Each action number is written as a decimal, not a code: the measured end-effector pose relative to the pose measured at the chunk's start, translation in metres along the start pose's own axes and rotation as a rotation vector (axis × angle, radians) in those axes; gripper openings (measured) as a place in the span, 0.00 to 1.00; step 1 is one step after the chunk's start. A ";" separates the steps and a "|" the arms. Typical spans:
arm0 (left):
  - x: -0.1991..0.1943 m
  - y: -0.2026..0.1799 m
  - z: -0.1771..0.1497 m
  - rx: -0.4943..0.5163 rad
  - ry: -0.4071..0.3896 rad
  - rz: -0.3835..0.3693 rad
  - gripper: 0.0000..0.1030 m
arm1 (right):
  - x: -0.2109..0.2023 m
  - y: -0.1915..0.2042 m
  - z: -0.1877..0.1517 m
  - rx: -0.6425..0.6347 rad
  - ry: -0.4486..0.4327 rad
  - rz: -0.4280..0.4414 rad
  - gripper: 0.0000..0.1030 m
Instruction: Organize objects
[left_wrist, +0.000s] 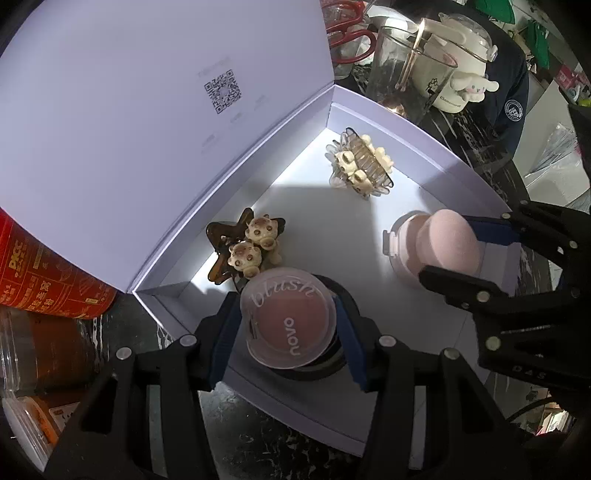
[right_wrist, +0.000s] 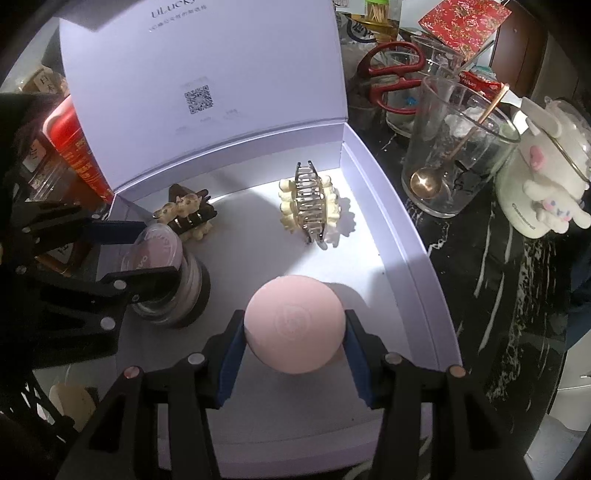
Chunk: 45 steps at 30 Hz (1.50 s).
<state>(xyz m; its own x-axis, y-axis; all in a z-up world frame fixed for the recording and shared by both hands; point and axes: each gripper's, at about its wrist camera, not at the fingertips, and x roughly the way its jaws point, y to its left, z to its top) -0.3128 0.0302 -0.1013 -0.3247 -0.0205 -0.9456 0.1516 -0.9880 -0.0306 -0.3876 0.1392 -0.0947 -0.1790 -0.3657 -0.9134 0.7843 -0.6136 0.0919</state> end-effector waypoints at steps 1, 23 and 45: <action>0.001 0.000 0.000 0.002 -0.002 0.000 0.48 | 0.001 -0.001 0.001 0.001 0.002 -0.001 0.50; 0.004 -0.007 0.004 -0.004 -0.016 -0.016 0.48 | 0.012 0.005 0.003 -0.042 0.012 -0.050 0.51; 0.006 0.002 -0.003 -0.066 0.004 -0.030 0.49 | 0.012 -0.002 0.000 0.020 0.034 -0.006 0.51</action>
<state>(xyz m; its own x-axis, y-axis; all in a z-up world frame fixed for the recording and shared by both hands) -0.3116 0.0291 -0.1084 -0.3264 0.0100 -0.9452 0.2033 -0.9758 -0.0806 -0.3910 0.1365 -0.1058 -0.1635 -0.3383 -0.9267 0.7712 -0.6296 0.0938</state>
